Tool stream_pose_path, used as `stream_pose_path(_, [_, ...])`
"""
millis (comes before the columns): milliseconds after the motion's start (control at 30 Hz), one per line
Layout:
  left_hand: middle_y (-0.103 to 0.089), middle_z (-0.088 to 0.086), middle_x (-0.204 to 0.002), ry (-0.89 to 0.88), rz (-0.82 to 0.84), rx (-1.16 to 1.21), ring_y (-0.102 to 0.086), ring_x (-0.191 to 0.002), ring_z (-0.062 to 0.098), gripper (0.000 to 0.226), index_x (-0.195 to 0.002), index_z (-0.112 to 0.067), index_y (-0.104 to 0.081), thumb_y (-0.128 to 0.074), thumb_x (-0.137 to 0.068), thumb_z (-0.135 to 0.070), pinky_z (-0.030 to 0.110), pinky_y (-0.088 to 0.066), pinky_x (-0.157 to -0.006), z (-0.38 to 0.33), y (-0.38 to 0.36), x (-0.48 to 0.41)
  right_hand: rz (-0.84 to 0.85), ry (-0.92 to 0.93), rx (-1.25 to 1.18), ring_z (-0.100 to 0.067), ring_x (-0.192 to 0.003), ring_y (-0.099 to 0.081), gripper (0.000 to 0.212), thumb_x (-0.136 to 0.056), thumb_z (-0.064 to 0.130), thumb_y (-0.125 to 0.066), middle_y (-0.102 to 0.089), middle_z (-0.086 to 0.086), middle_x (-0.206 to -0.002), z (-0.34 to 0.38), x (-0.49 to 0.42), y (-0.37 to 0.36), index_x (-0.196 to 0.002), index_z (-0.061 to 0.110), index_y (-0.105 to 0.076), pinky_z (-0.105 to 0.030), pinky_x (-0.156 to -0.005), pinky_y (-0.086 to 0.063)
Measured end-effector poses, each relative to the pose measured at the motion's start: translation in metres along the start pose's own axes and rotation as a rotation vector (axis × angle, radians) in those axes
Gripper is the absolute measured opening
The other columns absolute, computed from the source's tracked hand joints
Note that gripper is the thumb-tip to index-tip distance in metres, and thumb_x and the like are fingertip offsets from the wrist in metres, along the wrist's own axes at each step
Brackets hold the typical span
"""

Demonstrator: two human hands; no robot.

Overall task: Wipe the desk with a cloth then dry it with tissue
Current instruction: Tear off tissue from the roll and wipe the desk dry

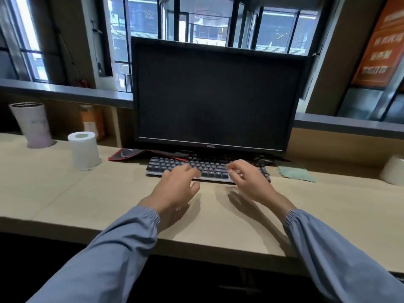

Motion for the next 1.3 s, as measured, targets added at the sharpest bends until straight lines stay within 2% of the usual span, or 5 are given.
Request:
stream_pose_path(600, [-0.058,0.001,-0.132,0.474,-0.299,0.189,-0.060,-0.118,0.023,0.029,-0.130,-0.024,-0.061,-0.061,-0.102,-0.027,0.047,-0.051,-0.105,0.236,0.088,0.074,0.234,0.144,-0.200,-0.013,-0.106,-0.064,0.027,-0.101,0.033,-0.058,-0.070,0.005,-0.117,0.264,-0.131,-0.182,-0.123,0.021,-0.066,-0.034,-0.092,-0.053])
stream_pose_path(933, [-0.048,0.006,-0.146,0.530,-0.362,0.250,-0.057,-0.125,0.023,0.048,-0.147,-0.023,-0.045,-0.061,-0.103,-0.014,0.041,-0.053,-0.105,0.301,0.110,0.050,0.227,0.001,-0.372,-0.018,-0.108,-0.064,0.049,-0.099,0.035,-0.067,-0.064,-0.003,-0.129,0.317,-0.190,-0.241,-0.139,0.014,-0.049,-0.024,-0.071,-0.050])
stream_pose_path(1067, [-0.044,0.005,-0.148,0.499,-0.347,0.226,-0.058,-0.127,0.025,0.054,-0.151,-0.029,-0.038,-0.061,-0.104,-0.014,0.039,-0.054,-0.101,0.310,0.104,0.039,0.174,-0.053,-0.404,-0.019,-0.108,-0.065,0.042,-0.095,0.031,-0.073,-0.067,-0.002,-0.122,0.324,-0.199,-0.254,-0.130,0.015,-0.055,-0.040,-0.088,-0.060])
stream_pose_path(1233, [-0.040,0.007,-0.147,0.494,-0.334,0.202,-0.060,-0.122,0.027,0.061,-0.153,-0.030,-0.034,-0.063,-0.102,-0.014,0.037,-0.057,-0.095,0.315,0.100,0.030,0.116,-0.063,-0.344,-0.021,-0.102,-0.068,0.032,-0.097,0.030,-0.071,-0.070,0.000,-0.113,0.331,-0.208,-0.262,-0.125,0.017,-0.062,-0.032,-0.074,-0.055])
stream_pose_path(1300, [-0.039,0.007,-0.147,0.517,-0.357,0.213,-0.060,-0.121,0.027,0.058,-0.152,-0.029,-0.035,-0.061,-0.103,-0.014,0.037,-0.057,-0.093,0.316,0.099,0.029,0.113,-0.068,-0.342,-0.021,-0.103,-0.068,0.030,-0.098,0.027,-0.069,-0.070,-0.001,-0.115,0.332,-0.209,-0.262,-0.126,0.017,-0.063,-0.036,-0.080,-0.059])
Point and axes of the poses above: each hand's wrist, its own x-axis away from the middle knuckle, its own y-axis out of the back of the hand, z = x × y, the point moved 2 cm from there along -x, towards the middle knuckle
